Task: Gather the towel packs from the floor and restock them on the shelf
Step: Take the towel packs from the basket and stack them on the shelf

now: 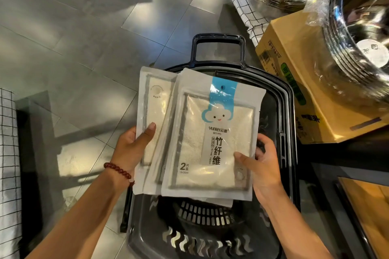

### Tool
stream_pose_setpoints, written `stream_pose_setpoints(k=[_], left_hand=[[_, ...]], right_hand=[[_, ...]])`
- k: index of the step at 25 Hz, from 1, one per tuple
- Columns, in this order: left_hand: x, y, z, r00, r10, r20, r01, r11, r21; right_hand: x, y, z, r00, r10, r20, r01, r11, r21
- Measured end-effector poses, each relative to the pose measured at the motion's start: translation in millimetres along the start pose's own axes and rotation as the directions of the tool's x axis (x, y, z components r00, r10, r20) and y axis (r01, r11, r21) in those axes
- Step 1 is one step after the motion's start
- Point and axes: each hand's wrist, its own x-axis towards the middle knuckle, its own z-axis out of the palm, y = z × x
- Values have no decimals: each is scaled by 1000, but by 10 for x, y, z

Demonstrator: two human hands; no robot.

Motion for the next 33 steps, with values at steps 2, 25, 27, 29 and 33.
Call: stream_pose_setpoints(k=[2,25,27,29,33], left_hand=[[8,19,18,997,-11,-72,9,999,-31],[-61,22,156,951,-241,-195,28,692,-721],[-99,-15,138,931,-227,-286,16,808,-589],[-144,-86,178,930,-234,-283,15,794,-608],[-157,-385,419,917,-356,-179,22,494,-869]], right_hand=[[0,-14,-40,994,68,82,-72,996,53],[-406,-193,-282,998,-26,-63,33,993,114],[-453,-230,-332,996,-20,-87,27,996,80],[-488,-257,-362,989,-46,-143,49,999,21],[-525,-313,-372,965,-146,-218,116,983,-142]])
